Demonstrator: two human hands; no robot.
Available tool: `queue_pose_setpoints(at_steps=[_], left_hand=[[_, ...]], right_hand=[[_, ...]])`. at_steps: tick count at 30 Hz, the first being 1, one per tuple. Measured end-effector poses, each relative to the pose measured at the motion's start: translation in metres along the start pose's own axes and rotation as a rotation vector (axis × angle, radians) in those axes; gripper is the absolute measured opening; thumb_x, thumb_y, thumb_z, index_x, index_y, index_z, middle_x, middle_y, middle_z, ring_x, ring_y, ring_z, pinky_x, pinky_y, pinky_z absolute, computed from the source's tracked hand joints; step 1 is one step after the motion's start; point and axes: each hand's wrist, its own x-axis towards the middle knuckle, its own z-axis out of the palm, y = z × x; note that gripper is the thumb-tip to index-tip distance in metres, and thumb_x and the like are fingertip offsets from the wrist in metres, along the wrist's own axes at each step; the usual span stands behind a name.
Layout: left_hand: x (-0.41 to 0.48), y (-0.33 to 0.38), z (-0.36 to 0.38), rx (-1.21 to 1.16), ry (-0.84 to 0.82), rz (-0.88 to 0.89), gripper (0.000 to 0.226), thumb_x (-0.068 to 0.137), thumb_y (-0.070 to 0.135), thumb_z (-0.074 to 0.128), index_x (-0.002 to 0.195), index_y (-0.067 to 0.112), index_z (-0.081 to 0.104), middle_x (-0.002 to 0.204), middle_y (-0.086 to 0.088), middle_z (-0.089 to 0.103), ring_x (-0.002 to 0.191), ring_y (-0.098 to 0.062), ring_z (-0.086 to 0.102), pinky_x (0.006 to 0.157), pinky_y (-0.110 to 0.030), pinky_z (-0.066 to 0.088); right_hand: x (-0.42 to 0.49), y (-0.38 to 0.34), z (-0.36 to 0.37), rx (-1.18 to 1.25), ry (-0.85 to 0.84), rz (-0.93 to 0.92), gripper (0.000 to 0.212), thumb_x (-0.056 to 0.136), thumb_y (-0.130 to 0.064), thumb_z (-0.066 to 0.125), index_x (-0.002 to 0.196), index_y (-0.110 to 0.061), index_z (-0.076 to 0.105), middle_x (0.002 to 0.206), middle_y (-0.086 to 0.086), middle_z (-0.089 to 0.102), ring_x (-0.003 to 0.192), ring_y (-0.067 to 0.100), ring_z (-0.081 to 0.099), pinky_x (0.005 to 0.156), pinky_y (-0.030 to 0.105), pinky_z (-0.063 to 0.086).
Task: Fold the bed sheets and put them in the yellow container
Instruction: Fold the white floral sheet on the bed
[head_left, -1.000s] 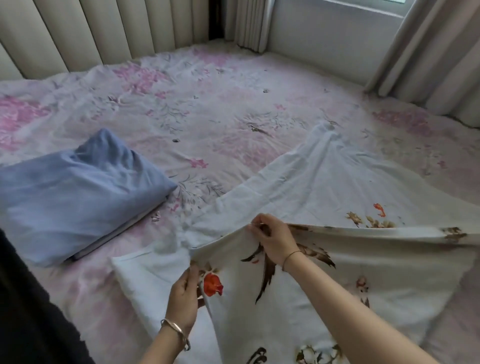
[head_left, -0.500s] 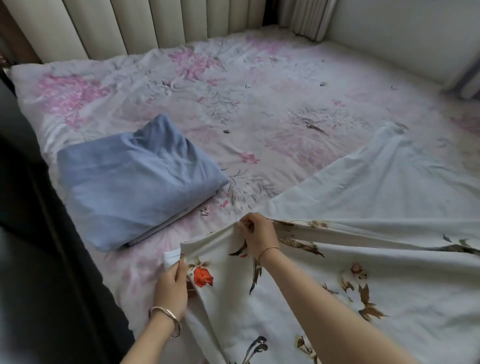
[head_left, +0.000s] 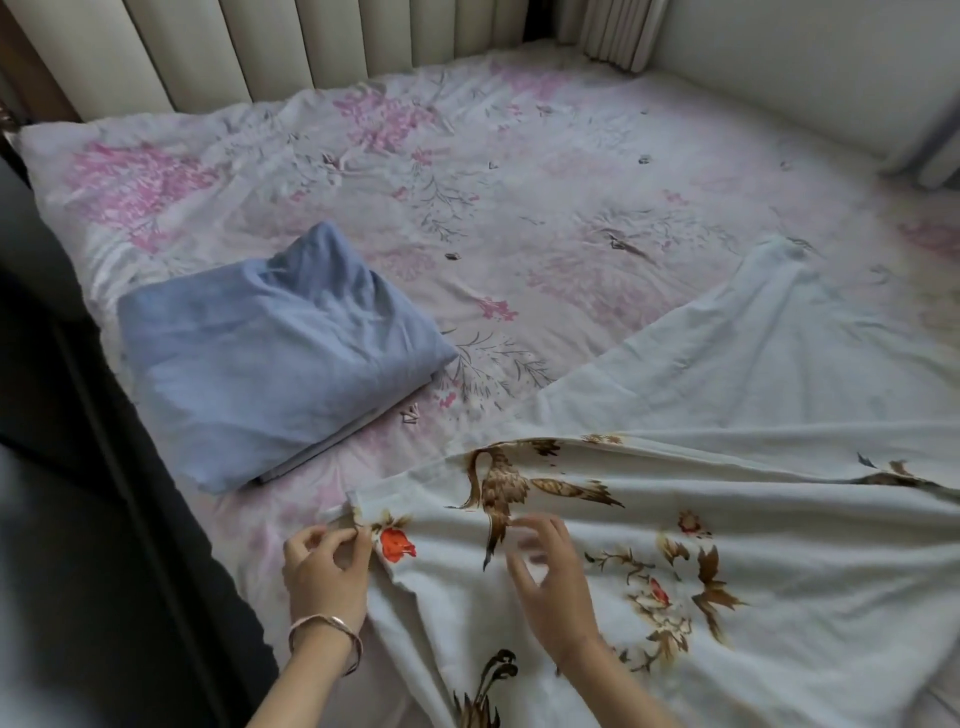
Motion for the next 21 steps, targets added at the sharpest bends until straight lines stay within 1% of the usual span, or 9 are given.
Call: queue_pose_setpoints(at_steps=[4,6,8,10,12,14,17,19,21], left_hand=[[-0.013,0.009,0.002,0.043,-0.029,-0.177,0.027,0.079,0.032,0.073,0.098,0.014,0.069,0.128,-0.017,0.036,0.113,-0.037,0.04,0.101,-0.038,0.033],[-0.021,0.014,0.004,0.006,-0.158,-0.137,0.017,0.08,0.031,0.072,0.083,0.017,0.063,0.11,-0.014,0.05,0.103,-0.034,0.049,0.087,-0.036,0.041],[-0.024,0.017,0.011,-0.163,-0.288,-0.08,0.01,0.085,0.022,0.067,0.08,0.016,0.061,0.09,-0.009,0.062,0.094,-0.028,0.057,0.072,-0.031,0.043],[-0.033,0.026,0.016,-0.334,-0.334,-0.095,0.015,0.091,0.014,0.058,0.106,0.012,0.06,0.099,-0.007,0.063,0.099,-0.024,0.057,0.084,-0.03,0.043],[-0.038,0.031,0.016,-0.434,-0.301,-0.076,0.027,0.095,0.007,0.05,0.121,0.003,0.053,0.108,-0.007,0.059,0.103,-0.021,0.054,0.09,-0.029,0.039],[-0.043,0.03,0.013,-0.485,-0.27,-0.057,0.028,0.096,0.005,0.046,0.123,0.001,0.05,0.112,-0.007,0.056,0.105,-0.019,0.051,0.092,-0.029,0.037],[-0.057,0.021,0.012,-0.51,-0.272,-0.039,0.021,0.096,0.011,0.049,0.116,0.007,0.053,0.105,-0.007,0.062,0.1,-0.021,0.055,0.086,-0.031,0.044],[-0.07,0.014,0.013,-0.489,-0.297,-0.031,0.009,0.094,0.013,0.052,0.102,0.01,0.056,0.089,-0.003,0.062,0.09,-0.022,0.056,0.075,-0.029,0.044],[-0.084,0.01,0.012,-0.488,-0.316,-0.027,0.004,0.094,0.013,0.053,0.096,0.01,0.055,0.085,0.0,0.061,0.087,-0.021,0.055,0.081,-0.031,0.042]], right_hand=[[-0.058,0.028,-0.022,0.002,0.036,0.119,0.031,0.071,-0.045,0.076,0.093,-0.048,0.055,0.109,-0.004,0.057,0.094,0.001,0.058,0.078,0.011,0.049],[-0.078,0.039,-0.03,-0.033,0.078,0.104,0.056,0.052,-0.083,0.062,0.098,-0.054,0.051,0.11,-0.006,0.057,0.097,-0.002,0.058,0.081,0.01,0.047],[-0.094,0.04,-0.026,-0.089,0.015,0.06,0.07,0.05,-0.091,0.051,0.1,-0.043,0.055,0.116,-0.015,0.051,0.104,-0.01,0.05,0.085,0.01,0.041],[-0.112,0.039,-0.011,-0.121,-0.071,0.06,0.068,0.058,-0.088,0.049,0.101,-0.036,0.053,0.125,-0.027,0.039,0.114,-0.02,0.034,0.092,0.006,0.028],[-0.126,0.048,0.007,-0.295,-0.056,0.019,0.031,0.075,-0.063,0.057,0.084,-0.034,0.051,0.134,-0.023,0.036,0.119,-0.016,0.033,0.094,-0.002,0.02],[-0.141,0.063,0.016,-0.38,-0.029,0.04,0.027,0.052,-0.031,0.076,0.051,-0.028,0.048,0.126,-0.016,0.041,0.106,-0.007,0.045,0.076,-0.004,0.03],[-0.169,0.08,0.01,-0.393,-0.012,0.046,0.026,0.04,-0.042,0.063,0.029,-0.024,0.047,0.095,-0.013,0.039,0.073,-0.007,0.05,0.051,0.004,0.033],[-0.176,0.073,0.005,-0.354,0.045,0.06,0.018,0.055,-0.039,0.052,0.038,-0.033,0.05,0.103,-0.01,0.044,0.078,-0.006,0.059,0.068,0.006,0.034],[-0.198,0.079,0.007,-0.446,0.141,-0.039,0.014,0.066,-0.029,0.056,0.068,-0.039,0.046,0.122,-0.012,0.046,0.116,-0.005,0.047,0.094,0.008,0.026]])
